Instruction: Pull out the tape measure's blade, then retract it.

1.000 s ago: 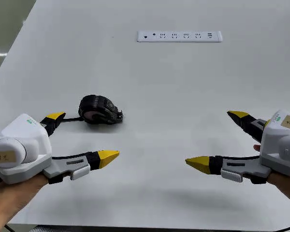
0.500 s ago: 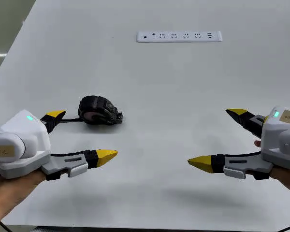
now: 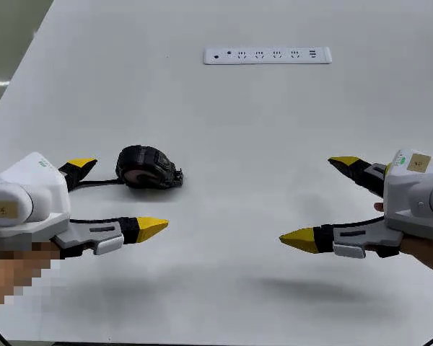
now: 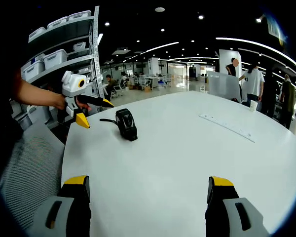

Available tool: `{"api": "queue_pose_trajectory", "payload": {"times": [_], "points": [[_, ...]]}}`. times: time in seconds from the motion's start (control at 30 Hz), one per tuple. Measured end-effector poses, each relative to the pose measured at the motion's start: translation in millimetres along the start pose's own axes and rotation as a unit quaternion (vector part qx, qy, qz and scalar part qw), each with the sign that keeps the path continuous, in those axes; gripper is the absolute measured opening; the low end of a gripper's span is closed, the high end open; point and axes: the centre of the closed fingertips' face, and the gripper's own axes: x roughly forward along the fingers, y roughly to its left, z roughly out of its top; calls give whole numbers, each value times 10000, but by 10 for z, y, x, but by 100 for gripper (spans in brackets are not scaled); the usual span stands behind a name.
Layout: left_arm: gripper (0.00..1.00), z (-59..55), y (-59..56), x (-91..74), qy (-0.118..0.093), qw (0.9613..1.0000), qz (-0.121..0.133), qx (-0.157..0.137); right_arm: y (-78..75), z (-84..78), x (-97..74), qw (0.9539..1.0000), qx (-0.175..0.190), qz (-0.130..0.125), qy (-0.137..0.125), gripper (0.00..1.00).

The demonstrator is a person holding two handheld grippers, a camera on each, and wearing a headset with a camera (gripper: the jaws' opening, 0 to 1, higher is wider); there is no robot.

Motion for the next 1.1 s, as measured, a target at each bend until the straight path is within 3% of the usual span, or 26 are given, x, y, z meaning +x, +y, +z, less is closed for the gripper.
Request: {"api": "queue_pose_trajectory", "payload": {"times": [0.53,1.1], "points": [[93,29,172,104,215,9990,-286,271,-32,49,215,9986,-314,424,99,96],[80,15,320,226,602,9932,-741,673,-87,145,485,9928,-792,891,84,85]]}}
